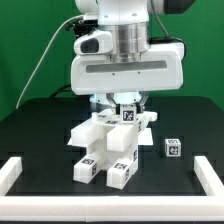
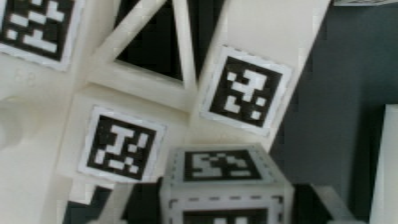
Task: Assemble chair
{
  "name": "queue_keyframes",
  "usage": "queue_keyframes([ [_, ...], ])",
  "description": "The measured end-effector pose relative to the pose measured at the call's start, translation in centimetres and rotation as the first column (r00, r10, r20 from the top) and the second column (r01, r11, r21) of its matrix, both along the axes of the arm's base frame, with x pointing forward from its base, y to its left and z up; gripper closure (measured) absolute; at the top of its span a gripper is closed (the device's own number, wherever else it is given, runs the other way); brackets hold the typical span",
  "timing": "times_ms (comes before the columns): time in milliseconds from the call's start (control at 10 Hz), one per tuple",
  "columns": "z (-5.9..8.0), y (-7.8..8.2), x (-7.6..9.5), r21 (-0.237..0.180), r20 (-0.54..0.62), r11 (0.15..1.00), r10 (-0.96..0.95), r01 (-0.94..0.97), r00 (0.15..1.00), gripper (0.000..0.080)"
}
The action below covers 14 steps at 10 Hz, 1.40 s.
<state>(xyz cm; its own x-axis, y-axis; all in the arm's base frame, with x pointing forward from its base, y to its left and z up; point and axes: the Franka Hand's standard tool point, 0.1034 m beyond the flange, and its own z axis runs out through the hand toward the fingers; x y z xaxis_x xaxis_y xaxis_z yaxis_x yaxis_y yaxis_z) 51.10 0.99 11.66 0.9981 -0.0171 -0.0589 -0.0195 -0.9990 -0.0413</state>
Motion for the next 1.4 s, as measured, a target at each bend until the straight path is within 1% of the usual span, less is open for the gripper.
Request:
queue_keyframes([
  [500, 0.0, 0.0, 0.0, 0.0, 0.0, 1.0, -0.001, 0.001, 1.0, 0.0515],
  [700, 0.0, 0.01, 0.0, -0.002, -0.001, 0.999, -0.034, 0.034, 0.999, 0.0515],
  [800, 0.0, 0.02, 0.0, -0.004, -0.003, 0.997, -0.083, 0.083, 0.997, 0.0515],
  [900, -0.01, 0.09, 0.0, -0.01, -0.008, 0.979, -0.202, 0.201, 0.979, 0.0515],
  [1000, -0.01, 0.1, 0.0, -0.014, -0.009, 0.965, -0.262, 0.262, 0.965, 0.0515],
  [1100, -0.02, 0.16, 0.0, -0.023, -0.013, 0.924, -0.383, 0.383, 0.924, 0.0515],
  [1300, -0.02, 0.25, 0.0, -0.034, -0.016, 0.844, -0.536, 0.535, 0.844, 0.0515],
  [1400, -0.02, 0.29, 0.0, -0.041, -0.017, 0.786, -0.618, 0.617, 0.786, 0.0515],
])
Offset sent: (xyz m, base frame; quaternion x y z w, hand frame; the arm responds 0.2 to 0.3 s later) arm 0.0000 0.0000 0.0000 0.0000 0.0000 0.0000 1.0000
